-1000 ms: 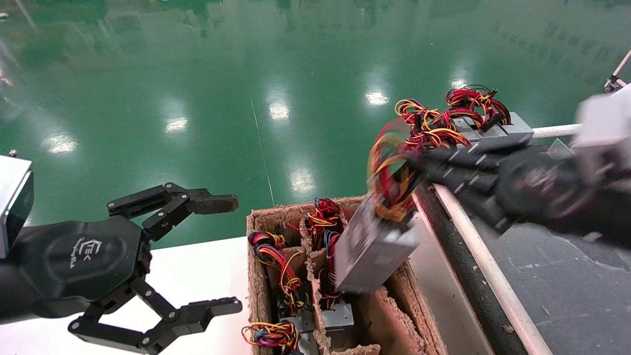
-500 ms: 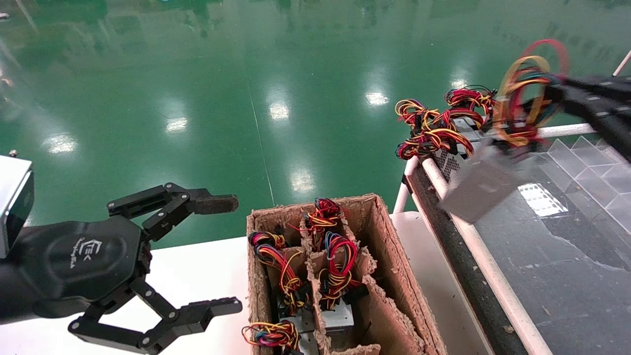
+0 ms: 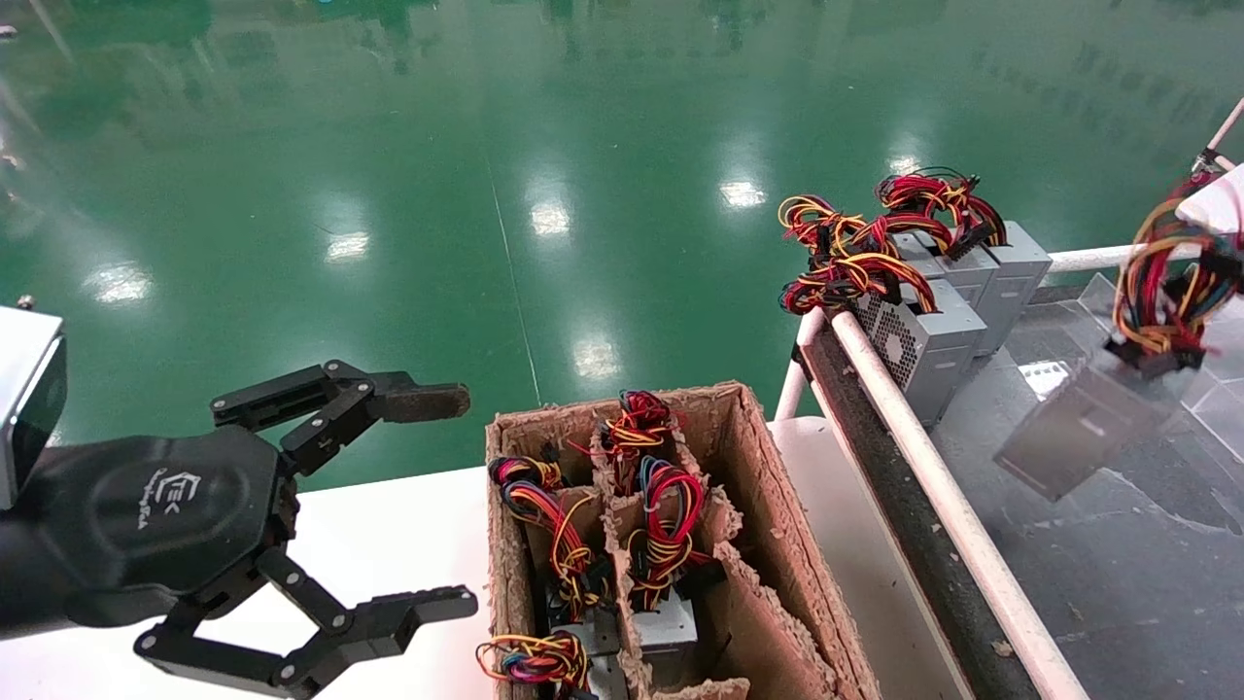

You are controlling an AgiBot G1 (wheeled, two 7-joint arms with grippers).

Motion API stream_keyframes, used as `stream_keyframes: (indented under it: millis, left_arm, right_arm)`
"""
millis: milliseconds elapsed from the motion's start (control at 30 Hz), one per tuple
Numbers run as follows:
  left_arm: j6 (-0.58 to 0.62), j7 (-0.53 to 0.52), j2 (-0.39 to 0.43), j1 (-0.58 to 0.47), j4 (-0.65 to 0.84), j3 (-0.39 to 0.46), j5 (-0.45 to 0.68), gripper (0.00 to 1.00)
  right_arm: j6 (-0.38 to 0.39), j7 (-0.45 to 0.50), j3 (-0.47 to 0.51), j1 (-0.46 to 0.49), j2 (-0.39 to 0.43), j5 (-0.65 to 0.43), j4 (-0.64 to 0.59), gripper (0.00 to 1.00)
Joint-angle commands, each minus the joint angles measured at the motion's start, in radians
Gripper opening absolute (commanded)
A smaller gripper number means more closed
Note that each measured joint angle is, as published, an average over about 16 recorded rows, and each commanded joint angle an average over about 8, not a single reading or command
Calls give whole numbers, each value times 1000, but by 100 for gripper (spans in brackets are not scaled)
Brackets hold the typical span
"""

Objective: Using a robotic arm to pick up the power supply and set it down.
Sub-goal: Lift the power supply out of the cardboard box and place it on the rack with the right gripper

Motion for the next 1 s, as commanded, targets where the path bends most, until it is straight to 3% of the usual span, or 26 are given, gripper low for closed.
stream_keyframes:
  millis: [33, 1000]
  left_arm:
    - [0, 0, 0, 0, 0, 0, 0, 100]
    - [0, 0, 0, 0, 0, 0, 0, 100]
  right_arm:
    - [12, -8, -9, 6, -5, -19, -27, 0]
    - [-25, -128, -238, 505, -301, -335, -451, 0]
